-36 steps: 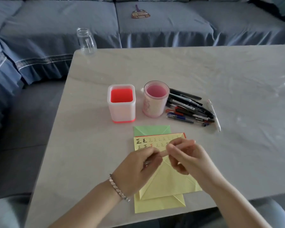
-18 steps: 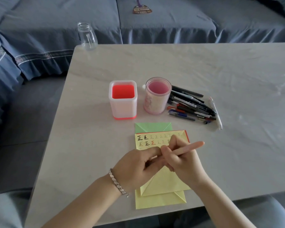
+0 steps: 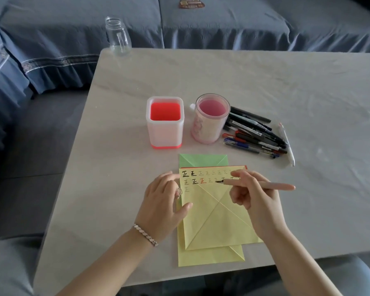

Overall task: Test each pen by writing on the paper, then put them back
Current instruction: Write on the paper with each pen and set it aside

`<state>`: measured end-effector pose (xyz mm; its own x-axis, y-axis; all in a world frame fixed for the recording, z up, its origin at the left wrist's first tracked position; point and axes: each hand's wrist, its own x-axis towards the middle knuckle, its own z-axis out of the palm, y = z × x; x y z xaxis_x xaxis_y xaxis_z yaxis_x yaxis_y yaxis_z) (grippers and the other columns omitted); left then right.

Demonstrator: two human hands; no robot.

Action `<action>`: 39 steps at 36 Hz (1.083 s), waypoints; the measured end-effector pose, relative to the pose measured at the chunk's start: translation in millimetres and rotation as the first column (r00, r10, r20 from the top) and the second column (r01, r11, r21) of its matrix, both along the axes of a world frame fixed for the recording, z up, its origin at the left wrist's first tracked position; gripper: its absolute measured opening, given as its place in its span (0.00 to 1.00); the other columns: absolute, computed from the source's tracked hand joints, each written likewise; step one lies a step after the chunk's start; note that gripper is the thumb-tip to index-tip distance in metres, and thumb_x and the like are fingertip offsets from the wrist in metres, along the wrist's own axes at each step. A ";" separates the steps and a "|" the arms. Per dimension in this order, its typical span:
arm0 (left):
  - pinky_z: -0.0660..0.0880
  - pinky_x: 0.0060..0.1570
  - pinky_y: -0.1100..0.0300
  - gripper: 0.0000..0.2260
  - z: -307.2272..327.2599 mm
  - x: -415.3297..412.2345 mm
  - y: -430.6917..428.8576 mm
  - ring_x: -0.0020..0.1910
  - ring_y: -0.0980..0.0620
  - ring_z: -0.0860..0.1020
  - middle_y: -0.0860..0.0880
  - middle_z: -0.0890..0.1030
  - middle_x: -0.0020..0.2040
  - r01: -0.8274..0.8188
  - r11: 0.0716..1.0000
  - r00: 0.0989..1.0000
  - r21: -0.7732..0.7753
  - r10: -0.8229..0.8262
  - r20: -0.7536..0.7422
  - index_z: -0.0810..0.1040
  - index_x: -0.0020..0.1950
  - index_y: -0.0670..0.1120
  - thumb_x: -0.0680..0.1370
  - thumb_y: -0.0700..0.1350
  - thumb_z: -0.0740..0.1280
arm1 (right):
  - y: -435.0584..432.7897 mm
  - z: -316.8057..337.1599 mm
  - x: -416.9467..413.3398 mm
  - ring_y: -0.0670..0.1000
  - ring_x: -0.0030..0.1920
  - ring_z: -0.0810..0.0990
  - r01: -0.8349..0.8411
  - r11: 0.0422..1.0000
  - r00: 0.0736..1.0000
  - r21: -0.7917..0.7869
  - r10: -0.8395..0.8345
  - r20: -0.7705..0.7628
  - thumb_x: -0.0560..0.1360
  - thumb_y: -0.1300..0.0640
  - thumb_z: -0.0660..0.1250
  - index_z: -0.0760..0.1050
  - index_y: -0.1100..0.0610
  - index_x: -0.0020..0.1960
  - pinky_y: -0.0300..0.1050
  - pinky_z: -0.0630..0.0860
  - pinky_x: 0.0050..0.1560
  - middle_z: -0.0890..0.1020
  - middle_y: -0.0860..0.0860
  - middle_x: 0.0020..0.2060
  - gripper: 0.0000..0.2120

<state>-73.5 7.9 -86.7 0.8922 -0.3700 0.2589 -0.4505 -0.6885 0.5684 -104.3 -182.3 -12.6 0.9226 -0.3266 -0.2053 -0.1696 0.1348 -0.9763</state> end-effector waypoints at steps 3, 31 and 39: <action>0.59 0.63 0.59 0.14 -10.8 -0.3 -1.0 0.66 0.48 0.68 0.46 0.77 0.61 0.001 0.999 0.999 -0.038 -0.003 -0.041 0.61 0.37 0.51 0.67 0.57 0.64 | 2.3 -4.0 1.4 0.48 0.25 0.71 -0.019 0.998 1.000 0.053 0.019 -0.009 0.78 0.61 0.58 0.76 0.63 0.39 0.37 0.67 0.27 0.74 0.52 0.23 0.13; 0.53 0.66 0.60 0.25 -25.4 4.1 -1.5 0.67 0.58 0.63 0.53 0.79 0.57 -0.019 0.999 0.999 -0.042 0.018 -0.044 0.79 0.46 0.41 0.65 0.62 0.63 | 45.3 -66.8 33.8 0.43 0.26 0.67 0.119 0.901 0.991 -0.417 -0.136 -0.010 0.68 0.66 0.69 0.64 0.57 0.27 0.32 0.63 0.28 0.68 0.44 0.21 0.18; 0.55 0.66 0.57 0.24 -26.7 4.2 -1.9 0.67 0.57 0.63 0.53 0.79 0.59 -0.033 0.999 0.999 -0.038 0.032 -0.032 0.79 0.44 0.42 0.65 0.62 0.63 | 44.3 -67.4 33.9 0.47 0.29 0.68 0.106 0.891 0.993 -0.441 -0.119 -0.003 0.69 0.67 0.69 0.64 0.61 0.28 0.34 0.62 0.28 0.69 0.56 0.25 0.16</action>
<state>-69.3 6.0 -113.4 0.9115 -0.3311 0.2439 -0.4097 -0.6797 0.6084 -70.3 -138.0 -80.0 0.8700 -0.4911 -0.0432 -0.2085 -0.2872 -0.9349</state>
